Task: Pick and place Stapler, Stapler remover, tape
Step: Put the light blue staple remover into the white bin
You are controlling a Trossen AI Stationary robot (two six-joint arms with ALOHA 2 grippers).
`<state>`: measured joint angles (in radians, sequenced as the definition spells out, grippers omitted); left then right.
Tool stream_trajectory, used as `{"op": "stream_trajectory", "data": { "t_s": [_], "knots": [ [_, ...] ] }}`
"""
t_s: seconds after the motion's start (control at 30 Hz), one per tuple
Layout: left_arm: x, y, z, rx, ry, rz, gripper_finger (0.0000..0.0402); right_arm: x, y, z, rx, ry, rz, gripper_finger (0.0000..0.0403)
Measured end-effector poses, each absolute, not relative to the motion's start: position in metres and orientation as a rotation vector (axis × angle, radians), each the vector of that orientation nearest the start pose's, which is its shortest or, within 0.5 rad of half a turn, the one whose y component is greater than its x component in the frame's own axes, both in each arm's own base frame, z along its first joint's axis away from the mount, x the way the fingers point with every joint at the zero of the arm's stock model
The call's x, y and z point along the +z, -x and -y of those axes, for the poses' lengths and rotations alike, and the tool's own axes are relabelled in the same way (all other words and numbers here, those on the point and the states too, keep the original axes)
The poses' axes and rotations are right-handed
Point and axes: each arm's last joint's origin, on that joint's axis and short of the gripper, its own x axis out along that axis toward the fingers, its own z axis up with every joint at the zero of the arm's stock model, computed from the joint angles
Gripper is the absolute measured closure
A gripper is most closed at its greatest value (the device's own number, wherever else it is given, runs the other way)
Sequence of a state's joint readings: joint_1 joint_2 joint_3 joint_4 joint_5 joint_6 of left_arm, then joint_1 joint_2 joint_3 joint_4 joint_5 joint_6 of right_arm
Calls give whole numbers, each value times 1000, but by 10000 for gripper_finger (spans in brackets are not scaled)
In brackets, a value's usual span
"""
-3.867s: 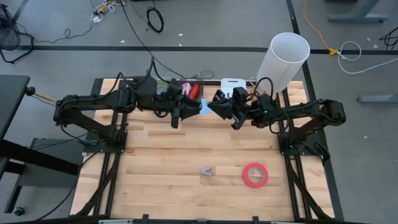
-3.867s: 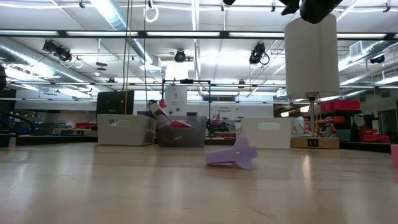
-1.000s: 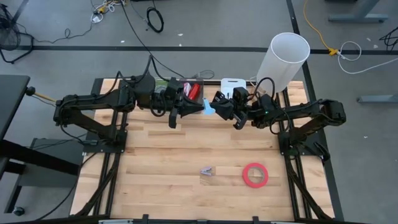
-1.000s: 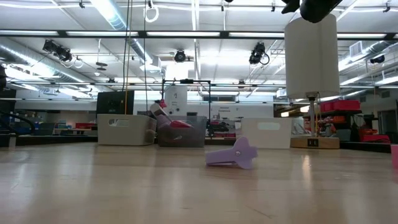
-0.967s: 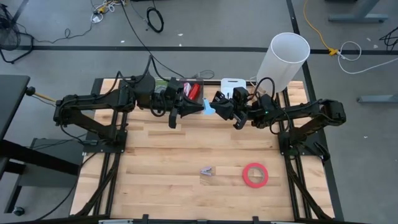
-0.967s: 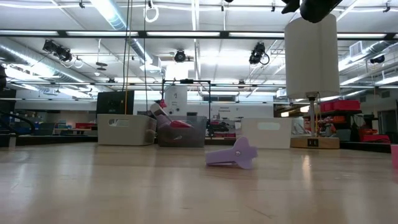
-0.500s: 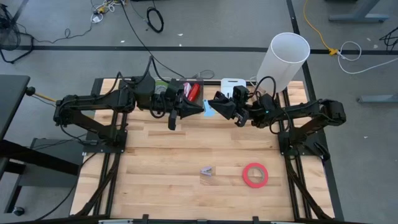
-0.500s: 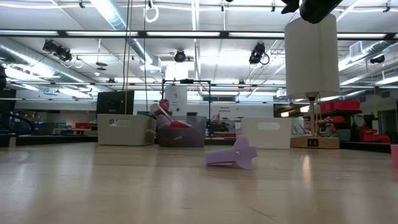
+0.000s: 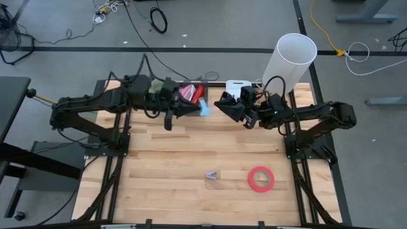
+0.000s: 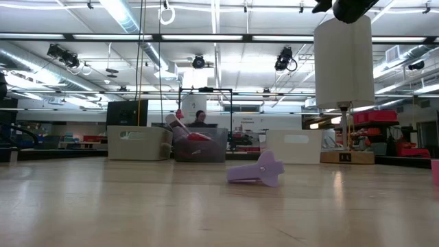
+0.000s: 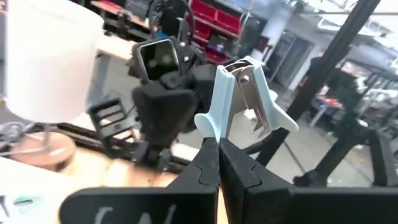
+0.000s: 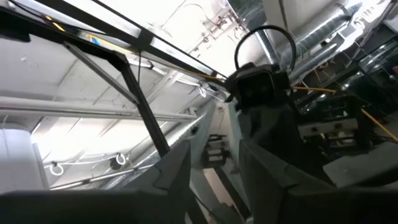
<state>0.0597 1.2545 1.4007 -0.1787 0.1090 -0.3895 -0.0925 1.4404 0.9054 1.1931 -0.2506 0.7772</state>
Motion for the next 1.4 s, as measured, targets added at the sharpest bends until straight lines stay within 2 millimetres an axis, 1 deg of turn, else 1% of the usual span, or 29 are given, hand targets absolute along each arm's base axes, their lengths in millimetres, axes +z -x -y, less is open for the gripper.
{"op": "stream_trajectory", "data": {
  "t_s": [0.13,0.33,0.5,0.7,1.1,1.3,1.4],
  "knots": [
    [449,-256,-18,13,363,-49,400,353,-300,21,395,-623,554,276],
    [450,-240,-28,85,354,-91,401,349,-302,20,409,-599,493,288],
    [442,-238,-36,139,360,-165,401,344,-305,20,390,-583,435,301],
    [433,-239,-41,175,370,-240,401,343,-306,22,365,-541,427,316],
    [430,-236,-52,218,363,-269,401,345,-302,43,315,-488,449,330],
    [431,-236,-51,179,359,-265,401,345,-301,46,301,-481,445,330],
    [432,-237,-50,129,352,-259,401,341,-303,46,283,-487,396,330]
  ]
}}
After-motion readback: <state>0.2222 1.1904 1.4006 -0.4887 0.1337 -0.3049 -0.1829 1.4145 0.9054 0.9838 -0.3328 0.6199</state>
